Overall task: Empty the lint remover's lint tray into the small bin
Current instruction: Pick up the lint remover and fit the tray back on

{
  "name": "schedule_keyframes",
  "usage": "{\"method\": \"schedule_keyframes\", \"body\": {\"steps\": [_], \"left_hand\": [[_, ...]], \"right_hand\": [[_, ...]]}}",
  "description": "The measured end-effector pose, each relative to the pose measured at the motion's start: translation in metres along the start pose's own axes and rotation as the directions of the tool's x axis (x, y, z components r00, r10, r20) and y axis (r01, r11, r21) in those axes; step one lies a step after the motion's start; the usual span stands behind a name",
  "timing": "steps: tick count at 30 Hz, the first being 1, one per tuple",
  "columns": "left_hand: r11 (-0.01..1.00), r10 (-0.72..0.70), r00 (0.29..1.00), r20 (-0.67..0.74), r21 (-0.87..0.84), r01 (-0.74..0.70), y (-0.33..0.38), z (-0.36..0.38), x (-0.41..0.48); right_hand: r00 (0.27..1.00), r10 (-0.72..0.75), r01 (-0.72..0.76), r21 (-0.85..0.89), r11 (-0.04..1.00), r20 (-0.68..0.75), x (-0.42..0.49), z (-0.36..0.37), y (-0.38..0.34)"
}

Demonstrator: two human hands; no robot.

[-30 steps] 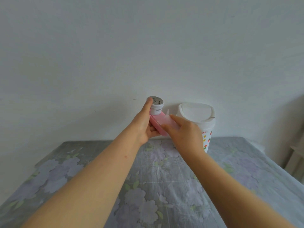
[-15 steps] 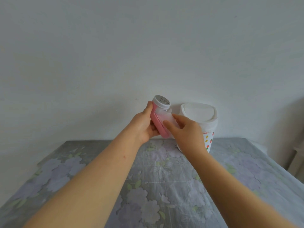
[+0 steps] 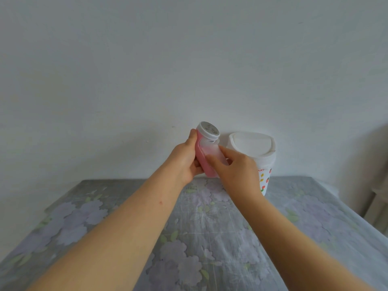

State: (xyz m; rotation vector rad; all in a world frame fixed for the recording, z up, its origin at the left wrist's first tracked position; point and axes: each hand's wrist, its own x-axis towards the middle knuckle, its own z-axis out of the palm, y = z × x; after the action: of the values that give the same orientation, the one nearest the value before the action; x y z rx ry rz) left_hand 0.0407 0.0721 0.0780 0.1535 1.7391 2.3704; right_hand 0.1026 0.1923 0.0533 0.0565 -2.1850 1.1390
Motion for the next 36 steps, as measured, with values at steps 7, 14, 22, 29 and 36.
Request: {"method": "schedule_keyframes", "body": {"steps": [7,14,22,29,36], "left_hand": [[0.999,-0.034,0.999,0.034,-0.018,0.034,-0.002,0.007,-0.003],[0.998,-0.036,0.996,0.080,0.044,0.033,-0.005,0.005,-0.006],[0.984,-0.055,0.998,0.023,0.170,0.051,-0.001,-0.008,-0.005],[0.940,-0.036,0.999,0.032,0.340,0.023,-0.011,-0.013,-0.007],[0.713,0.114,0.983,-0.145,0.701,0.021,-0.020,-0.040,0.010]], "right_hand": [[1.000,0.001,-0.001,-0.024,1.000,-0.026,0.005,-0.002,-0.006],[0.997,0.064,-0.064,0.017,0.998,0.041,0.006,-0.009,-0.004],[0.959,0.103,-0.127,0.076,0.989,0.265,0.008,-0.012,0.010],[0.953,0.215,-0.260,0.216,0.941,0.212,0.006,0.002,0.019],[0.883,0.272,-0.324,0.080,0.943,0.382,0.010,0.020,0.029]]}}
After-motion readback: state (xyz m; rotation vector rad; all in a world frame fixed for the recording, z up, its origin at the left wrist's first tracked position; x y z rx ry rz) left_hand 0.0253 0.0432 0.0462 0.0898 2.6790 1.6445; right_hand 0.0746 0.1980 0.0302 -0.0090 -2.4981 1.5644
